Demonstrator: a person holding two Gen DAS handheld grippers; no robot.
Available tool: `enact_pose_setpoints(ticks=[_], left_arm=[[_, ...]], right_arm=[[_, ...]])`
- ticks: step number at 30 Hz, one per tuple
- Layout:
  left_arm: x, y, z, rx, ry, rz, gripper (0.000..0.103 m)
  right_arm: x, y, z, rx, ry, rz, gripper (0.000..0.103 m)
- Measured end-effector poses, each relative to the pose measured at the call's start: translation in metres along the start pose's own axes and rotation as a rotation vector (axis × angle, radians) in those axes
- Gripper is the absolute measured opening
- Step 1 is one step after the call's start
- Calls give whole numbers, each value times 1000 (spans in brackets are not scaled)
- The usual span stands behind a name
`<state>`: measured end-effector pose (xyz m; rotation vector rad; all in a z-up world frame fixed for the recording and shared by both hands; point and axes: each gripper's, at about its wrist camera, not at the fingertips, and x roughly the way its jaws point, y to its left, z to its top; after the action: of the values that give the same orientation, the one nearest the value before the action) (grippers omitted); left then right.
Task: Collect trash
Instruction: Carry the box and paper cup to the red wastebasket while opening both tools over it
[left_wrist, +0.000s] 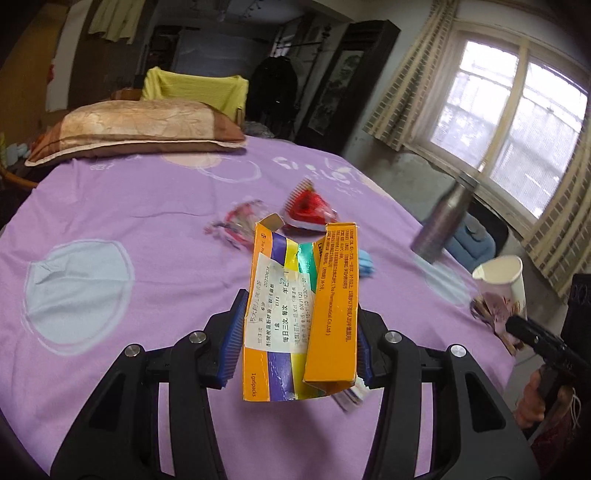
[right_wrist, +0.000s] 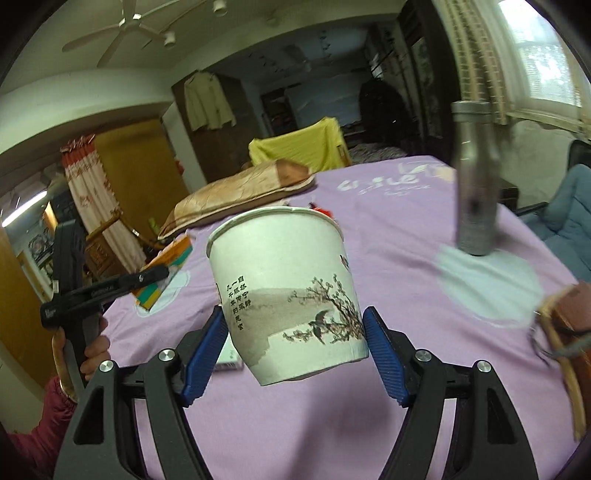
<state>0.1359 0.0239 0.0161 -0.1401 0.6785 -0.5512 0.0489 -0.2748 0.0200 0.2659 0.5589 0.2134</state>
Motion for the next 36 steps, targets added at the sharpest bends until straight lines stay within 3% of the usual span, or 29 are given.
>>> enact_pose_setpoints(ticks=[10, 20, 26, 34, 36], left_arm=[[-9, -105, -37, 124, 31, -155, 50], [-1, -205, -61, 234, 69, -360, 50], [11, -255, -80, 283, 124, -445, 50], [39, -325, -112, 386, 234, -501, 50], [49, -342, -123, 413, 271, -516, 50]], right_arm=[[-99, -32, -33, 40, -120, -74, 74], [-216, -88, -94, 121, -192, -282, 74], [-254, -139, -153, 232, -130, -429, 74], [-241, -210, -228, 381, 9, -545, 75], [-235, -228, -243, 422, 54, -590, 89]])
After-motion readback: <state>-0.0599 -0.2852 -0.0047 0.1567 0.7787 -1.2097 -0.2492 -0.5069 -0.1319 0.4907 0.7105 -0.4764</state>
